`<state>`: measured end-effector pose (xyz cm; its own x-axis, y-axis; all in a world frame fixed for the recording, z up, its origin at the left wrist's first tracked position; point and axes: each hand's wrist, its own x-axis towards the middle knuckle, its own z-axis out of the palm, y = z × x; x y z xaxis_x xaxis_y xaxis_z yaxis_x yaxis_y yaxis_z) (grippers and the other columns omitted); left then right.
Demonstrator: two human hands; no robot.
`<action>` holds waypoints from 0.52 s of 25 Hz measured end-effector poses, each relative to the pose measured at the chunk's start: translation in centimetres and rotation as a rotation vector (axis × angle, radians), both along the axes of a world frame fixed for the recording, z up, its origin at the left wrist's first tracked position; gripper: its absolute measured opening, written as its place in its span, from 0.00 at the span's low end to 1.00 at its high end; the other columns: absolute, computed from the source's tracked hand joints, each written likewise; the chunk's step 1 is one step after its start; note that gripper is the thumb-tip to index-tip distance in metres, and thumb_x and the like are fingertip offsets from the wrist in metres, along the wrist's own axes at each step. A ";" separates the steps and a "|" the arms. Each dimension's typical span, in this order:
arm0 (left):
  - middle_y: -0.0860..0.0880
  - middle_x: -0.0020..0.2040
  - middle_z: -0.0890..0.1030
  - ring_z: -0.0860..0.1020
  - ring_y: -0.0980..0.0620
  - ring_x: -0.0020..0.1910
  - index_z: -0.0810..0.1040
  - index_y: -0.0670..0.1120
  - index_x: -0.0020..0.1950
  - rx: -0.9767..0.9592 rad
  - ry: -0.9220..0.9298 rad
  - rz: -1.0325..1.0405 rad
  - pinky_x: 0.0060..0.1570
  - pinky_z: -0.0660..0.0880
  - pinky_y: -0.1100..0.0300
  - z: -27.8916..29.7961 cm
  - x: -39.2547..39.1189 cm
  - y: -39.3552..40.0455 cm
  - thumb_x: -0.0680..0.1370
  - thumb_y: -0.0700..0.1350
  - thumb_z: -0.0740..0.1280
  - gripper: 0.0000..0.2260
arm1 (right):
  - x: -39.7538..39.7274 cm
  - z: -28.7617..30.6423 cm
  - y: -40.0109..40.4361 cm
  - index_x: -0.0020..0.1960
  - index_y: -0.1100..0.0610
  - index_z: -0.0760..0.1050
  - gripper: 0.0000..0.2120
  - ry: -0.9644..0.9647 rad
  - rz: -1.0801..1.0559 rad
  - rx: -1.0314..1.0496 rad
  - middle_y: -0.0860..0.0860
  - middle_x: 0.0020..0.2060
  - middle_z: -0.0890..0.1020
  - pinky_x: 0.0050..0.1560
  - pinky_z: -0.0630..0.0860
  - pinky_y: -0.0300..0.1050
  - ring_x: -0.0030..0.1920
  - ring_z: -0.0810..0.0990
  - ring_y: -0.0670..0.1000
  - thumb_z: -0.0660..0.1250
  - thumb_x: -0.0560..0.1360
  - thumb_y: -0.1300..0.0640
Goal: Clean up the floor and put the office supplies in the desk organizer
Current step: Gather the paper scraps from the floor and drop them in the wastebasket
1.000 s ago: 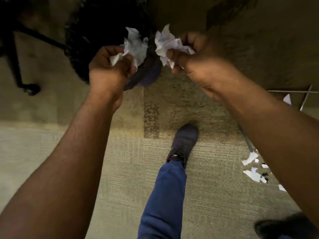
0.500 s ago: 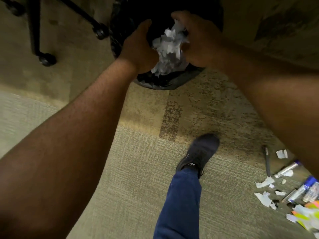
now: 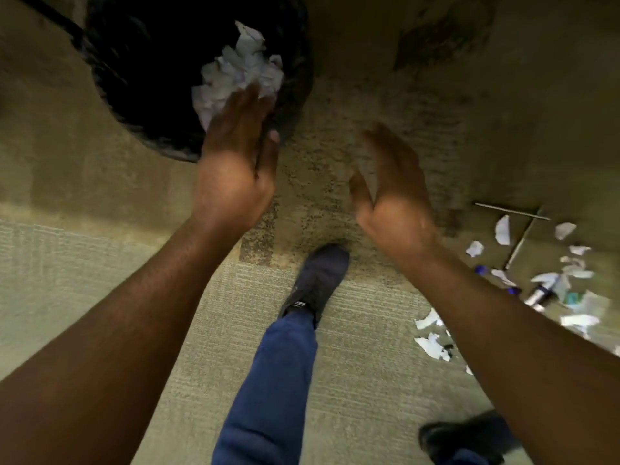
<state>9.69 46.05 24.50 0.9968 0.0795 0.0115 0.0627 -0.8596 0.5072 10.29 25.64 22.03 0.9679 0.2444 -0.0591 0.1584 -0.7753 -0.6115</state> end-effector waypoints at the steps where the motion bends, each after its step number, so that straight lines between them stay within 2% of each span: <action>1: 0.40 0.71 0.70 0.66 0.42 0.73 0.70 0.40 0.71 0.032 0.010 -0.033 0.71 0.64 0.49 -0.3 -0.6 -2.1 0.81 0.45 0.58 0.19 | -1.5 -0.3 -2.3 0.70 0.62 0.68 0.23 0.020 -0.024 -0.041 0.60 0.69 0.71 0.68 0.68 0.55 0.68 0.70 0.60 0.63 0.77 0.55; 3: 0.39 0.68 0.74 0.70 0.40 0.69 0.72 0.40 0.68 0.055 0.089 -0.089 0.67 0.67 0.49 -1.0 -2.1 -6.4 0.80 0.45 0.60 0.18 | -4.3 -0.8 -6.6 0.69 0.62 0.69 0.23 0.094 -0.082 -0.096 0.60 0.68 0.72 0.67 0.68 0.54 0.67 0.70 0.59 0.63 0.77 0.54; 6: 0.37 0.56 0.80 0.77 0.37 0.56 0.77 0.39 0.59 0.018 0.212 -0.177 0.55 0.74 0.48 -2.1 -5.1 -12.9 0.78 0.45 0.62 0.13 | -8.6 -2.0 -12.4 0.67 0.60 0.71 0.20 0.197 -0.192 -0.106 0.59 0.64 0.75 0.65 0.70 0.55 0.64 0.72 0.58 0.62 0.78 0.53; 7: 0.38 0.55 0.81 0.77 0.37 0.55 0.78 0.39 0.58 0.003 0.256 -0.214 0.55 0.74 0.48 -2.7 -6.0 -14.8 0.78 0.45 0.62 0.13 | -10.0 -2.4 -14.1 0.66 0.60 0.72 0.19 0.232 -0.220 -0.108 0.58 0.63 0.75 0.64 0.69 0.55 0.64 0.72 0.58 0.61 0.78 0.53; 10: 0.42 0.62 0.78 0.75 0.42 0.61 0.76 0.42 0.64 -0.018 0.425 -0.336 0.61 0.70 0.52 -4.9 -8.3 -20.3 0.79 0.45 0.62 0.15 | -14.0 -3.6 -19.1 0.62 0.60 0.75 0.16 0.320 -0.312 -0.106 0.57 0.62 0.77 0.66 0.69 0.53 0.64 0.73 0.58 0.63 0.76 0.56; 13: 0.43 0.65 0.77 0.73 0.43 0.64 0.75 0.43 0.66 0.012 0.561 -0.406 0.62 0.69 0.54 -7.9 -10.4 -24.9 0.79 0.44 0.63 0.16 | -17.6 -5.1 -23.4 0.57 0.60 0.77 0.12 0.409 -0.388 -0.120 0.57 0.55 0.80 0.59 0.72 0.50 0.58 0.76 0.59 0.65 0.74 0.60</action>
